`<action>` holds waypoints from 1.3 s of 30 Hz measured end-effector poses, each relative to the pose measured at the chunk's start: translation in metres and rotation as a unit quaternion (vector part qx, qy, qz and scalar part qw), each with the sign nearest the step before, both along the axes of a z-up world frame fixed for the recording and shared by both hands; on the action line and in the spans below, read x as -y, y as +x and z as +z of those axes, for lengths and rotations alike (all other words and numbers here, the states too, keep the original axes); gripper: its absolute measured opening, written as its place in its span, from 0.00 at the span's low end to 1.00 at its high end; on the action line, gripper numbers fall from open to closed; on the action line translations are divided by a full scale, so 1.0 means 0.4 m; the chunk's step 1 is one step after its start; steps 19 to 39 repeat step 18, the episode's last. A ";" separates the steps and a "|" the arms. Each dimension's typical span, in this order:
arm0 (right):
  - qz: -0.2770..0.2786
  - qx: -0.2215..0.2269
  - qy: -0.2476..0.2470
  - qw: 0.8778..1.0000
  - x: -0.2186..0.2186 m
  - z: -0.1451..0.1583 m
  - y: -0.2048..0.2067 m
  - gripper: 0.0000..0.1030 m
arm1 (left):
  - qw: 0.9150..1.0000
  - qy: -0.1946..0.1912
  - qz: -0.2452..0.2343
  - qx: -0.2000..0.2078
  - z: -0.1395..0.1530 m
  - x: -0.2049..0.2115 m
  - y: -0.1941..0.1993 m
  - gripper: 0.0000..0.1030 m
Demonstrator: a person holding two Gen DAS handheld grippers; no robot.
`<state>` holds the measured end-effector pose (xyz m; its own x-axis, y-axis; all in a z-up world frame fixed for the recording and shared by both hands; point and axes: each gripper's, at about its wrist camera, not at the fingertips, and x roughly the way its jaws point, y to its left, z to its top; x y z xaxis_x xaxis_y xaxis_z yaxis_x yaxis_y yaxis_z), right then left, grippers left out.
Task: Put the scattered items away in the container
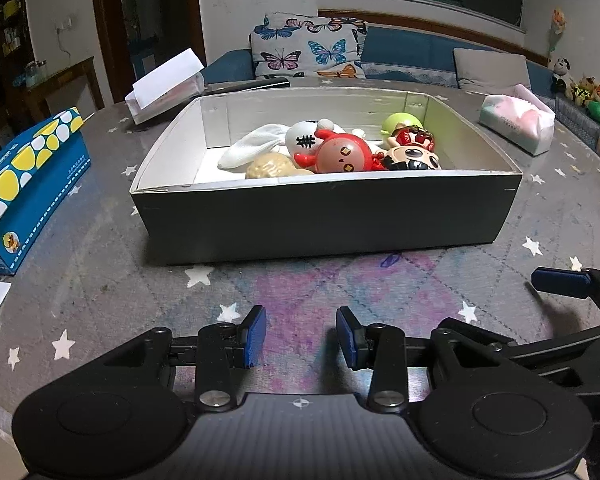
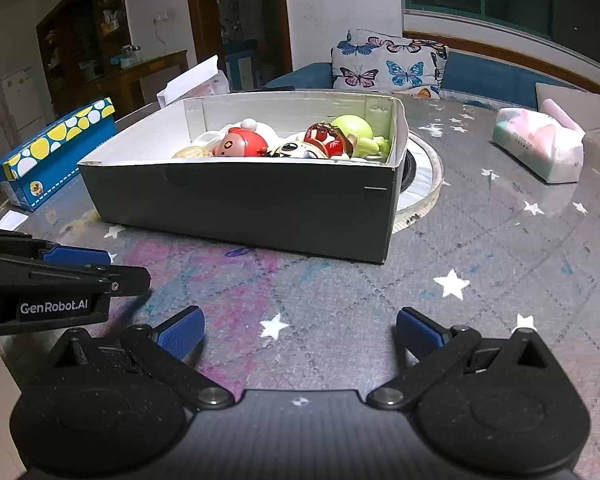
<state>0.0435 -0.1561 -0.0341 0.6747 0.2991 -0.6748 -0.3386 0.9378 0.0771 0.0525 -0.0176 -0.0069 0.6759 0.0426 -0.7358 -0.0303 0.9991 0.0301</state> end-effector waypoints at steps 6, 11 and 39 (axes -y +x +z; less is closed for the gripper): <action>0.001 -0.001 0.000 1.000 -0.003 -0.002 0.005 1.00 | 1.000 0.000 0.001 0.000 0.000 0.000 0.003 0.40; 0.005 0.001 -0.002 1.000 -0.013 -0.005 0.008 1.00 | 1.000 -0.009 0.002 -0.002 0.000 -0.002 0.005 0.39; 0.005 0.008 -0.001 1.000 -0.019 -0.001 0.010 1.00 | 1.000 -0.014 0.000 0.006 0.006 -0.004 0.005 0.34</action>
